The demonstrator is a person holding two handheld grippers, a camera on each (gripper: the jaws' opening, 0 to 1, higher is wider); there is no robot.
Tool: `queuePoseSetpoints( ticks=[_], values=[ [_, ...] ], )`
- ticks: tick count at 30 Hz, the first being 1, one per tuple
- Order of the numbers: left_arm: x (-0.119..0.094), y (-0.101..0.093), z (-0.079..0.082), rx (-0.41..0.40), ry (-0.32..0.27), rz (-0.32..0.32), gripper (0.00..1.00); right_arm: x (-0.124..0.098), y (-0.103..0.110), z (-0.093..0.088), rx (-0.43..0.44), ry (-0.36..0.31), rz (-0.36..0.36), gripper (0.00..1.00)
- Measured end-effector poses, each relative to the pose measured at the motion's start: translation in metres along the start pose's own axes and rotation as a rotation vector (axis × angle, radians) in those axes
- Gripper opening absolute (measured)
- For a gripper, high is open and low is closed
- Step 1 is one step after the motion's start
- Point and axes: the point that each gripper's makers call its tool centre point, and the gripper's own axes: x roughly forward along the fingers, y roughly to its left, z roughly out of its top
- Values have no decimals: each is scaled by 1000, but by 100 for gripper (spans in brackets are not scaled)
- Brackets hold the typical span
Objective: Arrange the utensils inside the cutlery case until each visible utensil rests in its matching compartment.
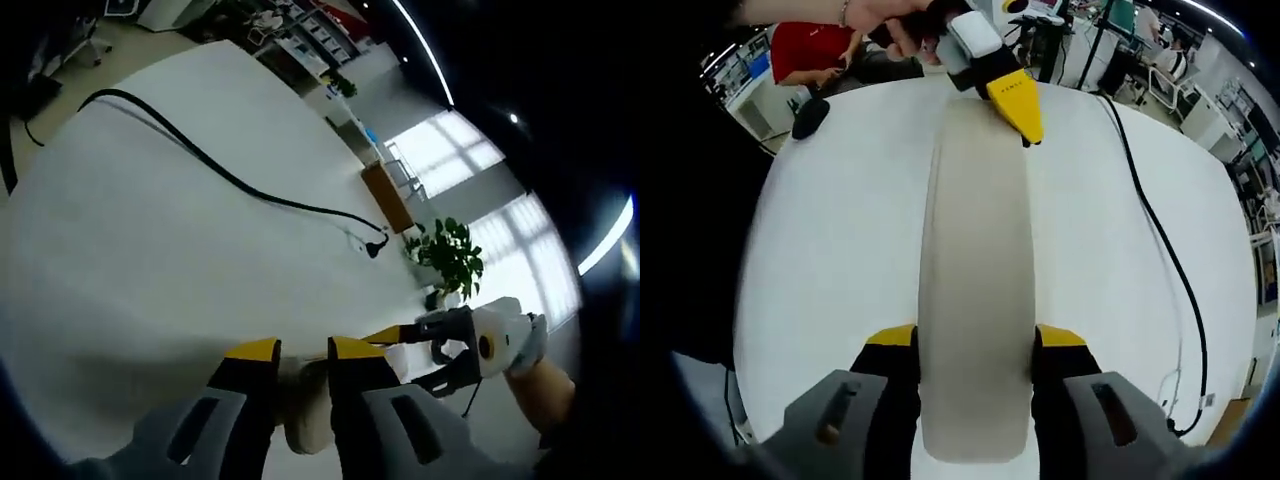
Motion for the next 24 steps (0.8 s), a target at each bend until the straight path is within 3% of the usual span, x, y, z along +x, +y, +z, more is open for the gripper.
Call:
queuePoseSetpoints(
  ticks=[6, 11, 24],
  values=[
    [8, 6, -10, 1, 23, 7, 20, 7, -1, -9, -44, 38, -10, 42],
    [13, 12, -9, 76, 13, 35, 21, 13, -4, -12, -47, 56, -10, 42],
    [22, 25, -12, 123, 45, 76, 21, 23, -3, -17, -8, 59, 19, 42]
  ],
)
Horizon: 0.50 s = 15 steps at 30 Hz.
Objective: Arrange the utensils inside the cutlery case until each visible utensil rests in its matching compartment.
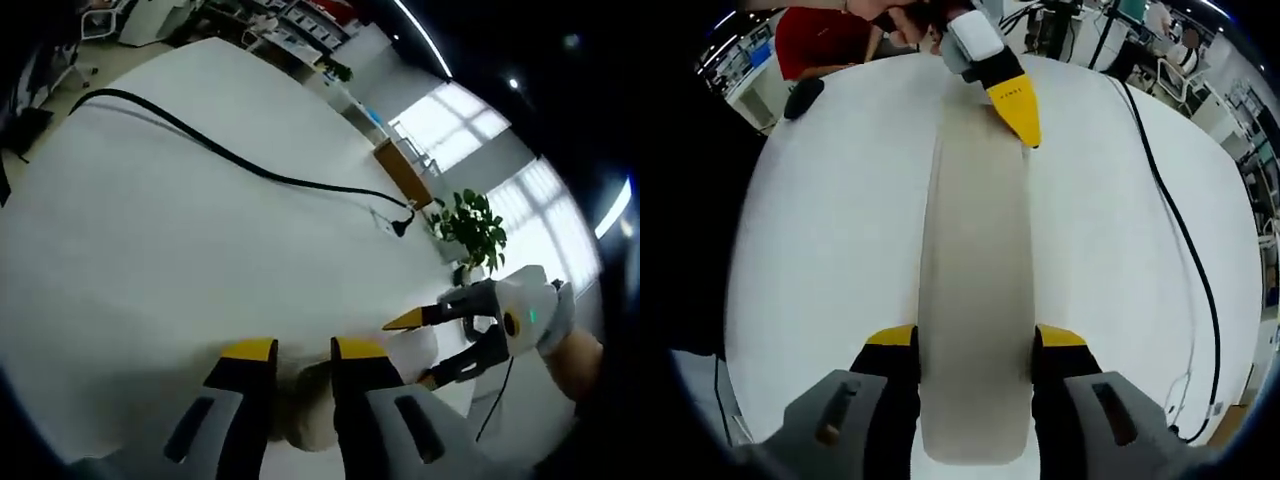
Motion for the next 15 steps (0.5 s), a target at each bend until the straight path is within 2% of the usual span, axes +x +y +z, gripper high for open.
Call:
queuePoseSetpoints(
  ticks=[4, 8, 10, 11, 15],
  values=[
    [5, -5, 0, 5, 8, -12, 21, 1, -1, -7, 4, 14, -1, 42],
    [8, -2, 3, 26, 10, 5, 22, 0, -1, -6, 11, 2, 1, 42],
    [10, 3, 5, 81, 21, 20, 20, 0, -1, -6, 11, 1, 1, 42],
    [10, 3, 8, 105, 5, 28, 19, 0, -1, -6, 13, -2, 0, 42],
    [13, 6, 8, 153, 5, 56, 17, 0, -1, -6, 14, -3, -4, 42]
  ],
)
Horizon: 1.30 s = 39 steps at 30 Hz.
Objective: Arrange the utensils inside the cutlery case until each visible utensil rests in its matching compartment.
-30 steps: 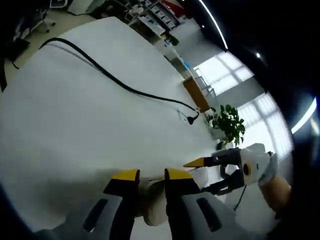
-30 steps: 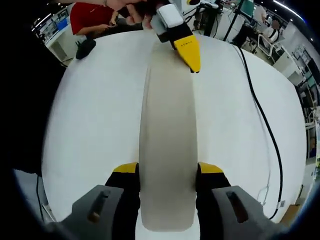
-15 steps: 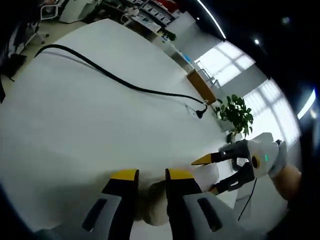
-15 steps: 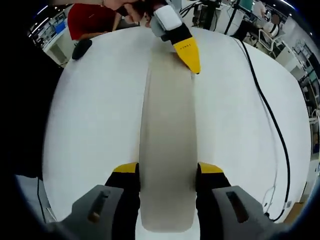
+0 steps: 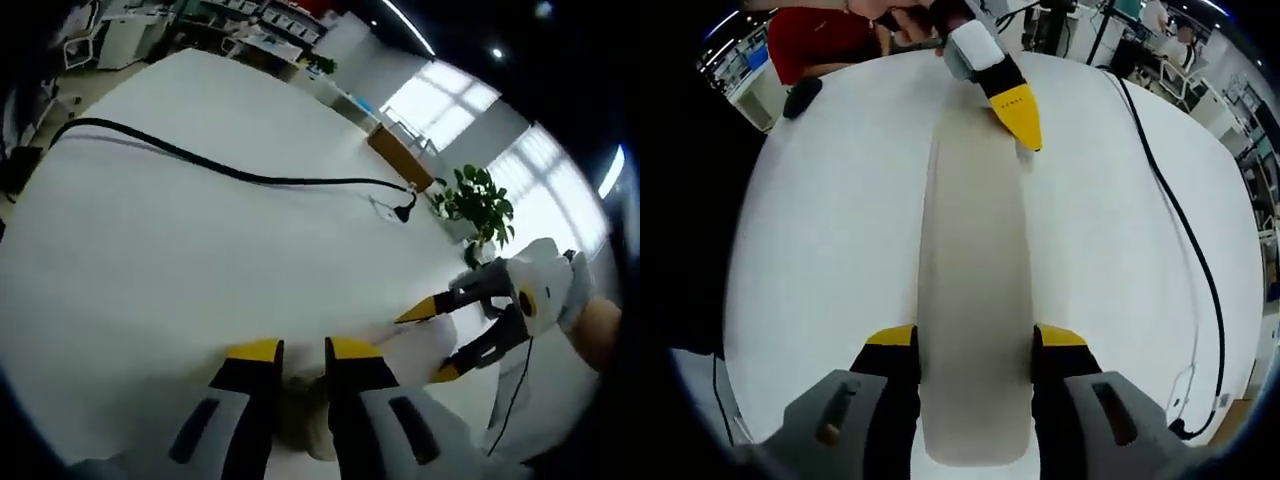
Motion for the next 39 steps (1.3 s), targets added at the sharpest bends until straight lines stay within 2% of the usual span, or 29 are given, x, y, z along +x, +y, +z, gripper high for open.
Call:
queuePoseSetpoints(
  ticks=[3, 5, 7, 10, 13, 15, 17, 21, 22, 24, 26, 28, 30, 31, 32, 33, 35, 37, 39],
  values=[
    [0, 3, 1, 1, 3, 1, 17, -1, 0, 0, -1, 4, -9, 42],
    [-4, 5, 2, -24, -17, 8, 18, -1, -1, 0, -3, -3, -23, 42],
    [-8, 7, 1, -55, -23, 0, 18, -2, 4, -1, 38, -8, 7, 42],
    [-12, 13, 0, -73, -18, 1, 19, -3, 2, -4, 28, -15, 23, 43],
    [-18, 17, 3, -87, -39, 13, 19, -9, -2, -6, 25, -18, -9, 42],
    [-23, 18, 5, -108, -52, 7, 19, -18, -2, -12, 42, -21, -19, 44],
    [-27, 17, 5, -113, -52, 5, 19, -28, 0, -15, 53, -41, -25, 40],
    [-35, 14, 12, -112, -72, -4, 19, -54, 4, -32, 118, -55, -38, 40],
    [-38, 11, 17, -134, -94, -11, 19, -62, 1, -34, 121, -76, -80, 38],
    [-42, -2, 24, -124, -116, -55, 18, -71, -5, -37, 160, -94, -133, 32],
    [-45, -11, 28, -77, -112, -67, 15, -77, -7, -38, 192, -109, -165, 24],
    [-44, -20, 24, 17, -57, -79, 10, -76, -6, -39, 220, -103, -156, 9],
    [-42, -28, 17, 147, 26, -69, 8, -73, -7, -45, 330, -69, -169, 0],
    [-41, -30, 12, 197, 64, -60, 6, -71, -8, -52, 415, -26, -182, 0],
    [-40, -32, 8, 248, 102, -63, 5, -68, -5, -52, 422, -24, -171, 0],
    [-41, -36, -2, 328, 171, -69, 4, -65, -4, -49, 389, -28, -163, 0],
    [-42, -39, -12, 436, 249, -54, 0, -61, 4, -51, 432, -8, -143, 0],
    [-39, -40, -14, 533, 268, -33, 0, -59, 7, -52, 450, 6, -132, 0],
    [-35, -40, -17, 594, 299, -24, 0, -57, 10, -54, 456, 20, -115, 0]
  ],
)
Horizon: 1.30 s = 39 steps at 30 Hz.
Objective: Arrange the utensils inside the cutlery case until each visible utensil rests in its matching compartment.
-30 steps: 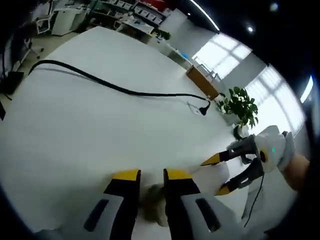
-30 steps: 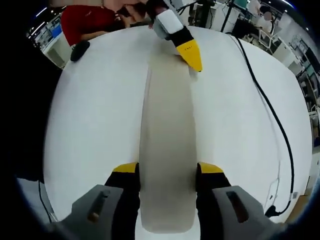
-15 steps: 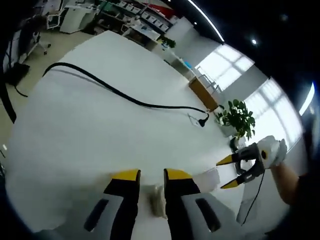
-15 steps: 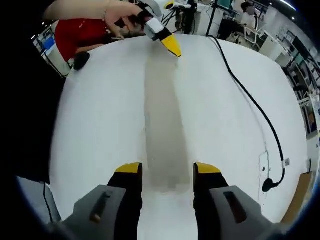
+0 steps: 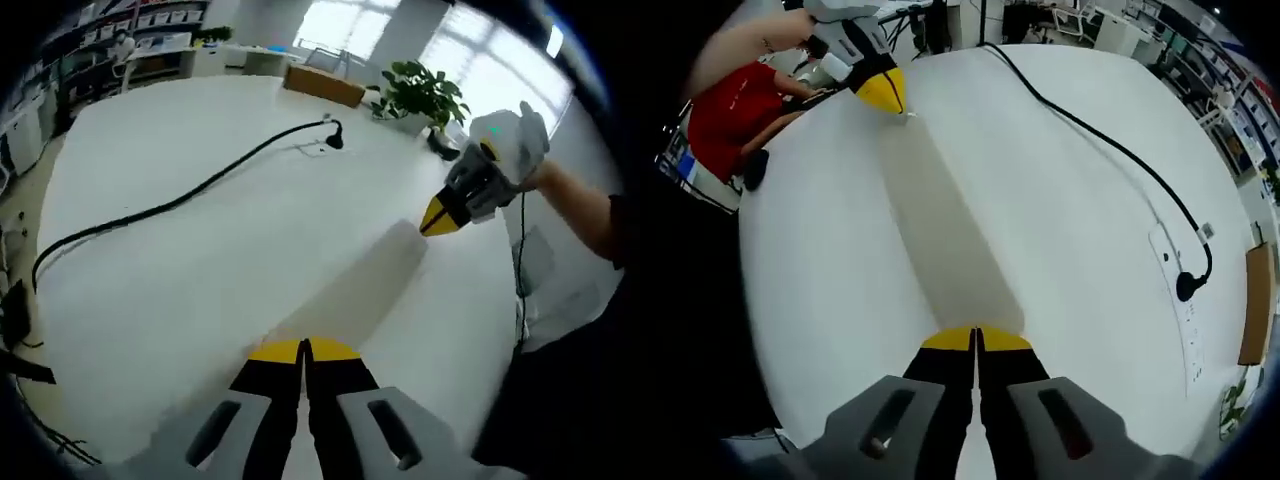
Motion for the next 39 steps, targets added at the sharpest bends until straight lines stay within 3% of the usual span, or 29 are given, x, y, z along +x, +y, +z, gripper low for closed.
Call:
queuePoseSetpoints(
  ticks=[1, 3, 4, 5, 8, 10, 12, 13, 18, 19, 20, 21, 23, 26, 28, 30, 37, 38, 39],
  values=[
    [3, 0, 0, 20, 11, 5, 0, 2, -1, -1, -1, 7, -5, 0],
    [10, -2, -1, 59, 31, 11, 0, 3, -9, -12, -37, 81, -52, 0],
    [13, 2, 0, 74, 33, 39, 0, 3, -7, -7, -49, 51, -32, 0],
    [14, 3, 1, 84, 32, 49, 1, 2, -11, -7, 0, 60, -51, 0],
    [17, -2, -6, 94, 75, 32, 0, 3, -12, -7, 1, 62, -50, 0],
    [20, 2, -2, 145, 79, 45, 0, 3, -12, -7, 23, 78, -41, 0],
    [19, 3, 0, 252, 97, 69, 0, 3, -14, -6, -8, 90, -44, 0],
    [18, 5, 2, 299, 105, 102, 0, 3, -14, -5, 20, 93, -49, 0],
    [19, 2, 0, 326, 152, 119, 0, 4, -11, -6, -35, 117, -88, 0],
    [19, 0, 1, 352, 152, 116, 0, 12, -7, -17, -30, 155, -70, 0],
    [19, 1, -2, 342, 167, 126, 0, 9, -8, -7, 26, 102, -81, 0],
    [19, 1, 0, 364, 166, 125, 0, 8, -11, -10, -17, 129, -70, 0],
    [18, 1, 0, 362, 166, 127, 0, 9, -8, -10, 3, 127, -52, 0],
    [17, 1, 0, 348, 155, 132, 0, 6, -8, -8, 53, 78, -13, 0],
    [17, 1, 0, 342, 149, 135, 0, 0, -7, -4, 112, 47, -31, 0],
    [17, 1, 0, 341, 149, 136, 0, -3, 0, 1, 99, 38, -19, 0],
    [17, 1, -2, 320, 156, 132, 0, 14, 2, -4, 62, 123, -49, 0],
    [18, 1, -2, 316, 155, 132, 0, 12, 2, -1, 121, 132, -54, 0],
    [18, 1, -2, 314, 155, 133, 0, 13, 2, -1, 96, 151, -41, 0]
  ],
)
